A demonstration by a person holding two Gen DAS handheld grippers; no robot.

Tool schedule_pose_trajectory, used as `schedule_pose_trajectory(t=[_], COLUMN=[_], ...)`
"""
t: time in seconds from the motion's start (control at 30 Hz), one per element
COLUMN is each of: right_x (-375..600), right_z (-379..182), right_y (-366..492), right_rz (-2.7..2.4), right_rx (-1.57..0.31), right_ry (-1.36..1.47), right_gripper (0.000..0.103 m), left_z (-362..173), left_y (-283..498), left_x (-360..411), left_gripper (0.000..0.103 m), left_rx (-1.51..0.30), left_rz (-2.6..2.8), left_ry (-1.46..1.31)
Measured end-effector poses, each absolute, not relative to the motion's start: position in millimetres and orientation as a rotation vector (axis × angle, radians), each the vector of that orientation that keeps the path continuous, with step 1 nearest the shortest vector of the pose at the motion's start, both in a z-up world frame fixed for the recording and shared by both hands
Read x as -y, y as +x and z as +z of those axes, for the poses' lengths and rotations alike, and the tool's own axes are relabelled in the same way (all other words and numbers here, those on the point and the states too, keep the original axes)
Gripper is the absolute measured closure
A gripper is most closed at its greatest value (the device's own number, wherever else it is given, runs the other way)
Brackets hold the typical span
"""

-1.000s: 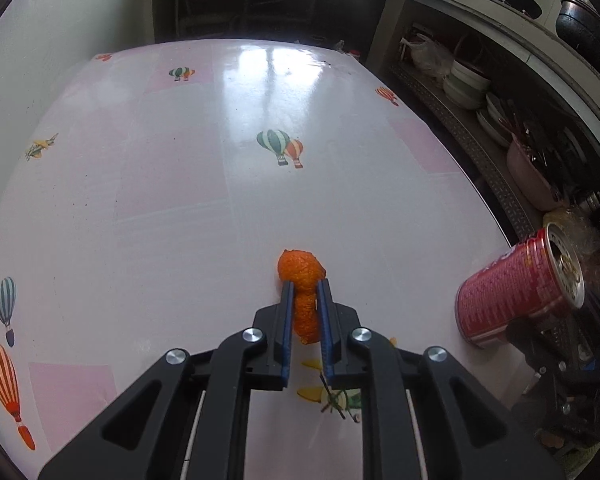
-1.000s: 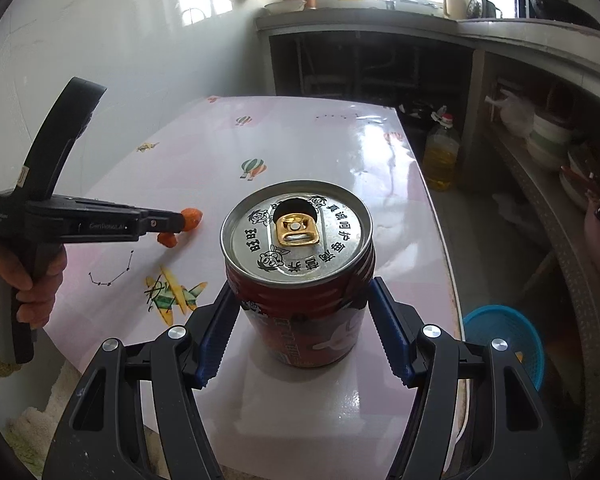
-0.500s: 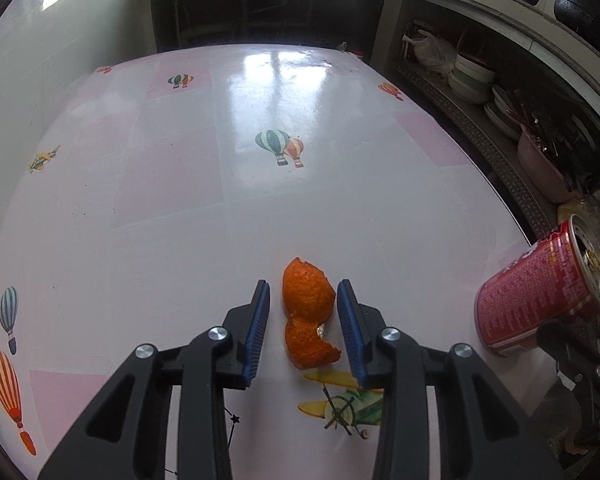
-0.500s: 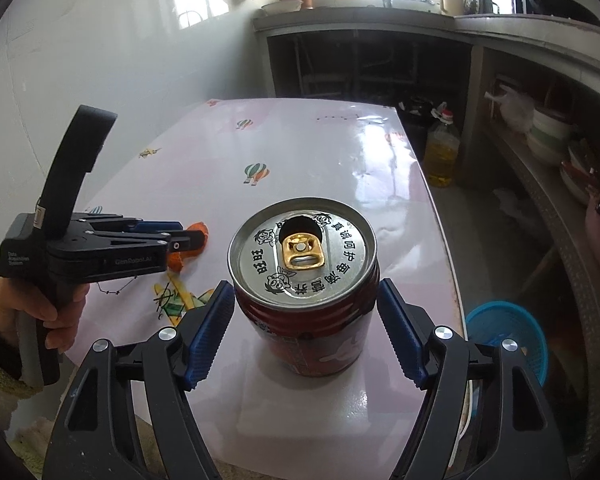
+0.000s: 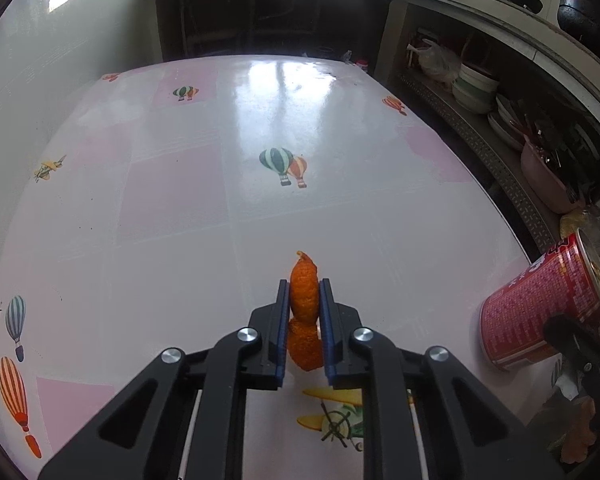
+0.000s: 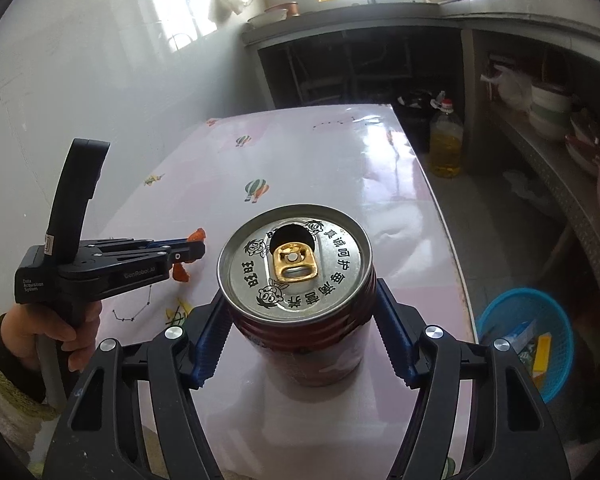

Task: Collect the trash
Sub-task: 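Carry the orange peel and red can over the blue wastebasket with both tools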

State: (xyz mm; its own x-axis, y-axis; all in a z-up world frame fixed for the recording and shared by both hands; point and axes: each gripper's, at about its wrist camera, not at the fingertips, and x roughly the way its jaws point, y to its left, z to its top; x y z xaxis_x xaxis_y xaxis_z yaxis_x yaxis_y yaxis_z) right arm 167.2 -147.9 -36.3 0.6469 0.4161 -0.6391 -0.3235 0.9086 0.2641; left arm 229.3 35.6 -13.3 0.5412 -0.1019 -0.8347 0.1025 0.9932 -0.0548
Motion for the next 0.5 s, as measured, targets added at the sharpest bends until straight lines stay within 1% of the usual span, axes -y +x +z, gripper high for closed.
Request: schedule_pose_trajectory(t=[0.23, 0.4, 0.5], right_x=[204, 264, 308], right_z=[-17, -8, -15], right_y=[162, 152, 145], right_rz=[0.341, 0.186, 0.062], right_rx=[-0.689, -0.64, -0.641], right_ry=[0.236, 0.273, 0.299], right_gripper=[0.039, 0.039, 0.039], left_z=[19, 43, 50], left_y=[236, 248, 258], left_x=[11, 75, 122], left_gripper=[0.09, 0.09, 0.09], left_rx=[-0.933, -0.897, -0.911], left_rz=[-0.222, -0.371, -0.485], left_ry=[0.031, 0.071, 0.085])
